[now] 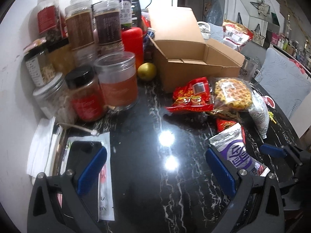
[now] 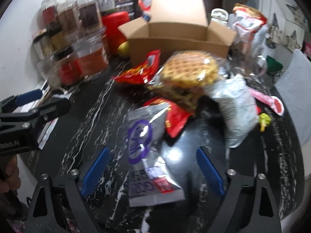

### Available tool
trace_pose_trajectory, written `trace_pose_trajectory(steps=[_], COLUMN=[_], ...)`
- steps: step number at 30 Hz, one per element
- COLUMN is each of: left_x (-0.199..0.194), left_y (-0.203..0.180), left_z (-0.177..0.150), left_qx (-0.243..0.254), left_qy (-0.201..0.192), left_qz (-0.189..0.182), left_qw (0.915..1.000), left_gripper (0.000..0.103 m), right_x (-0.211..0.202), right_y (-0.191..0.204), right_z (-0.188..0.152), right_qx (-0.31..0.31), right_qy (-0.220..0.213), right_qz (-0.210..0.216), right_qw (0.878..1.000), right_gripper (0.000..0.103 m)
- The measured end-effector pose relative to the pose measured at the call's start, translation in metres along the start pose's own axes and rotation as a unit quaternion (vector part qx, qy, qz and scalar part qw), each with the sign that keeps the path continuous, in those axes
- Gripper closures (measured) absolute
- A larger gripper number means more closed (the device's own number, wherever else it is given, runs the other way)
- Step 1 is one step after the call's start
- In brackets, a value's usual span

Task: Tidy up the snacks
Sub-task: 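Grasp the purple-and-white GOZM chip bag with the right gripper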

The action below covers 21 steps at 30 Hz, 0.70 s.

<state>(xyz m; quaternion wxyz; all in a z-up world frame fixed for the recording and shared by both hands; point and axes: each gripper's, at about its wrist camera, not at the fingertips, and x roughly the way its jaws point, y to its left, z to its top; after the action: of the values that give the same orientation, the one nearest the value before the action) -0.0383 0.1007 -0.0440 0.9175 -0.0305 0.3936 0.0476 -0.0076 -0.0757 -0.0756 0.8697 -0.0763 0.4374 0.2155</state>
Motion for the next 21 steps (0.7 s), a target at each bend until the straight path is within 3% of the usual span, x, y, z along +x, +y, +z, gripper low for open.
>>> trace_pose_trajectory(steps=[6,9,11,15,21], left_x=[0.003,0.006,0.008,0.01,0.017], left_y=[0.005,0.003,0.0,-0.008,-0.029], left_z=[0.0,0.001,0.003,0.007,0.015], left_qx=[-0.012,-0.011,-0.01,-0.008,0.004], left_qy=[0.003,0.005,0.007,0.007,0.009], left_qz=[-0.004,-0.007,-0.011,-0.025,-0.059], left_qw=[0.9999,0.9999,0.9999,0.9996,0.9982], left_gripper=[0.0,0.0,0.0,0.0,0.0], right_x=[0.019,0.029,0.03,0.016,-0.014], right_y=[0.01,0.012,0.01,0.003,-0.016], right_z=[-0.001,-0.002,-0.002,-0.005,-0.01], right_qx=[-0.018,-0.018,-0.019,-0.012,0.005], right_qy=[0.026,0.039,0.039,0.027,-0.003], right_qz=[0.015,0.012,0.022,0.072,0.071], right_qw=[0.999,0.999,0.999,0.997,0.997], right_gripper=[0.027,0.06,0.067,0.072,0.072])
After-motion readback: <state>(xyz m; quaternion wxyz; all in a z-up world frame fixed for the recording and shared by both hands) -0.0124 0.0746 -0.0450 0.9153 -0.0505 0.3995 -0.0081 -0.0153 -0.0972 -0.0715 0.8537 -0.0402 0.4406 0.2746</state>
